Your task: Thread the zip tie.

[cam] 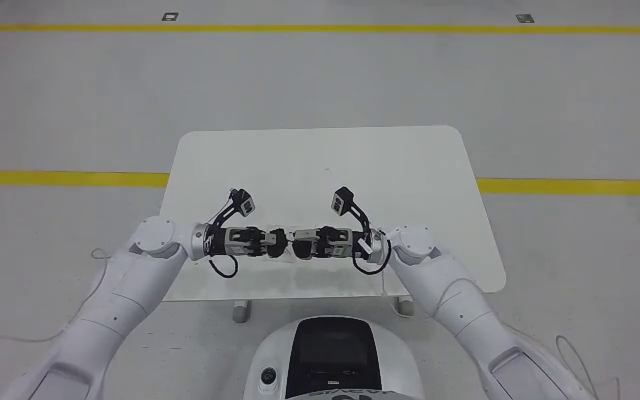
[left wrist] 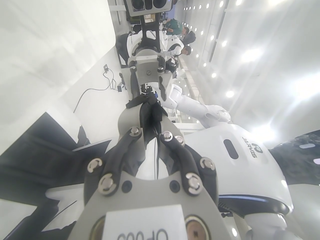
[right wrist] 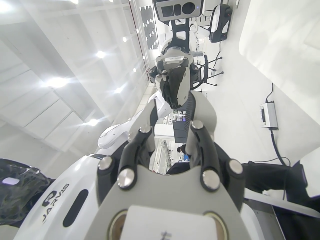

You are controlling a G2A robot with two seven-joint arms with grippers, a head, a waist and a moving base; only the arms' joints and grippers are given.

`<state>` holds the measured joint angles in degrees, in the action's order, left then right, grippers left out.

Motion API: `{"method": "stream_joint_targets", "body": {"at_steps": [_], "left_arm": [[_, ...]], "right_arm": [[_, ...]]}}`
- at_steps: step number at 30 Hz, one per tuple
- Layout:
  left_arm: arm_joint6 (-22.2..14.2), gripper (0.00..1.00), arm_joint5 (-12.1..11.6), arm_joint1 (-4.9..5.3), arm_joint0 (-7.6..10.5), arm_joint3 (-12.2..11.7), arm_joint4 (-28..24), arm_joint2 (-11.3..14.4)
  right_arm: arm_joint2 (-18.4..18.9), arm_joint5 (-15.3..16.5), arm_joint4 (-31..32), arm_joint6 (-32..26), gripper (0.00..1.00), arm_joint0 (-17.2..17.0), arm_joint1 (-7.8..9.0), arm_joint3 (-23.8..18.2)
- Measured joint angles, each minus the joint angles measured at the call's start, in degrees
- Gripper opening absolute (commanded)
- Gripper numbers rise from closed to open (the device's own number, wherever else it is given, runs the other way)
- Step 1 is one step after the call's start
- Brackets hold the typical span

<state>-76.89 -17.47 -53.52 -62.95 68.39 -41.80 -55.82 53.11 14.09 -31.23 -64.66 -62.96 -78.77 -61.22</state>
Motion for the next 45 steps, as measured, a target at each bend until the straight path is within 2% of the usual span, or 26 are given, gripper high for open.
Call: {"method": "stream_joint_targets", "body": {"at_steps": [2, 4, 7, 13, 15, 17, 19, 23, 32, 38, 45], "left_arm": [[-0.1, 0.00, 0.0, 0.05, -0.12, -0.2, -0.3, -0.2], [-0.4, 0.00, 1.0, 0.00, -0.05, -0.1, -0.4, 0.1], [-0.3, 0.00, 2.2, -0.19, 0.42, 1.6, -0.1, 0.8], [-0.3, 0.00, 2.1, -0.18, 0.39, 1.5, -0.1, 0.7], [0.8, 0.00, 2.3, -0.30, 0.28, 2.1, 0.7, 1.2], [2.6, 0.00, 1.8, -0.53, 0.46, 2.9, 2.1, 1.9], [1.7, 0.00, 0.5, -0.70, 0.61, 2.5, 0.8, 2.0], [-2.2, 0.00, -2.1, -0.65, 0.46, 0.1, -3.0, 0.7], [-2.7, 0.00, -2.0, -0.18, -1.57, -1.4, -4.2, -2.5], [-2.7, 0.00, -2.0, -0.12, -2.48, -0.4, -5.0, -3.8], [-2.8, 0.00, -2.0, -0.24, -3.31, -0.1, -5.3, -5.1]], "right_arm": [[0.1, 0.4, 0.2, -0.6, 1.00, -0.1, 0.12, -0.5], [0.1, 0.6, -0.1, -1.2, 1.00, -0.2, 0.15, -0.7], [0.1, 0.6, -0.1, -1.1, 1.00, -0.2, 0.15, -0.7], [0.1, 0.6, -0.1, -1.1, 1.00, -0.2, 0.15, -0.7], [0.1, 0.6, -0.1, -1.1, 1.00, -0.2, 0.15, -0.7], [0.2, 0.7, 0.1, -0.7, 1.00, -0.4, 0.18, -1.0], [0.4, 1.4, 0.7, -0.4, 1.00, -1.0, 0.38, -1.9], [1.1, 2.8, 0.7, -2.3, 1.00, -1.4, 0.76, -2.3], [0.7, 5.4, -1.8, -4.6, 1.00, 0.1, 0.44, -0.3], [0.8, 5.3, -1.6, -4.2, 1.00, -0.1, 0.46, -0.6], [0.9, 4.4, 1.5, 1.9, 1.00, -1.3, 0.73, -5.0]]}}
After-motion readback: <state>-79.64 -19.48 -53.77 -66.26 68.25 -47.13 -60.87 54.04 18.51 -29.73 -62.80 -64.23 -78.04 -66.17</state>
